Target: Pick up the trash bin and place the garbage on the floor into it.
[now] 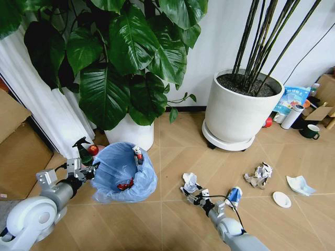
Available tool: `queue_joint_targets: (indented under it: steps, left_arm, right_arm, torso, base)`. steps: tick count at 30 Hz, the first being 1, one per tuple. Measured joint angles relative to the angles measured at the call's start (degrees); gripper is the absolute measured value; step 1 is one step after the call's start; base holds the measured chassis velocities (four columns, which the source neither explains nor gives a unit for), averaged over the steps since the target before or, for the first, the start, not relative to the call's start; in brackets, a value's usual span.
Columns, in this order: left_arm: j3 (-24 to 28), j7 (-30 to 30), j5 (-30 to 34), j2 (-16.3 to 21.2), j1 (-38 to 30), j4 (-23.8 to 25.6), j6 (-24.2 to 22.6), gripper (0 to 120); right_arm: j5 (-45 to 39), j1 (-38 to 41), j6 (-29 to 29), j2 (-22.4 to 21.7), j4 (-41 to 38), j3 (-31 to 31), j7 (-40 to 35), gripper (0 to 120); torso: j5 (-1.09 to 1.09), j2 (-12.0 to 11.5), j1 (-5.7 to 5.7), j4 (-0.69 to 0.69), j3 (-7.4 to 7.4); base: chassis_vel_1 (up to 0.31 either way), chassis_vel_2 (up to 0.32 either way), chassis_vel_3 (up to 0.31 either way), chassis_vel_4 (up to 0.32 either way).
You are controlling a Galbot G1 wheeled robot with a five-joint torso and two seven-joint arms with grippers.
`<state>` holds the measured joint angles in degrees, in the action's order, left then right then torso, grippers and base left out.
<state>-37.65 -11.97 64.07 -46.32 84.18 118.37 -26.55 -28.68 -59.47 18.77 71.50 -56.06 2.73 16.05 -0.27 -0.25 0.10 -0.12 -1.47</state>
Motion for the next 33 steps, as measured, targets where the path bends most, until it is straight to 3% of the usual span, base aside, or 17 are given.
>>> queue_joint_targets:
  steps: [15,25,29,32,33]
  left_arm:
    - [0.1,0.0,0.3,0.0,0.1,0.0,0.0,0]
    - [0.4,0.1,0.1,0.3,-0.1,-0.6,0.2,0]
    - [1.3,0.2,0.0,0.9,-0.4,-1.2,0.9,0]
    - [2.3,0.2,0.3,1.9,-0.7,-1.8,1.5,0]
    - [2.3,0.2,0.3,1.9,-0.7,-1.8,1.5,0]
  right_arm:
    - [0.0,0.6,0.8,0.0,0.8,-0.1,-1.0,0]
    - [-0.3,-0.6,1.1,-0.5,-1.8,2.6,-1.3,0]
    - [-0.9,-1.7,1.6,-1.8,-8.0,5.3,-0.4,0]
    - [-5.0,-2.8,3.1,-7.8,-19.1,6.2,4.3,0]
    - [-5.0,-2.8,3.1,-7.8,-19.1,6.2,4.3,0]
  torso:
    - [0.00,0.0,0.00,0.00,0.00]
    - [0.01,0.0,0.00,0.00,0.00]
    - [0.01,0.0,0.00,0.00,0.00]
    - [0.01,0.0,0.00,0.00,0.00]
    - [0.01,0.0,0.00,0.00,0.00]
  base:
    - [0.000,0.000,0.000,0.000]
    - [0.000,0.000,0.000,0.000]
    - [0.000,0.000,0.000,0.000]
    - [0.000,0.000,0.000,0.000]
    - [0.000,0.000,0.000,0.000]
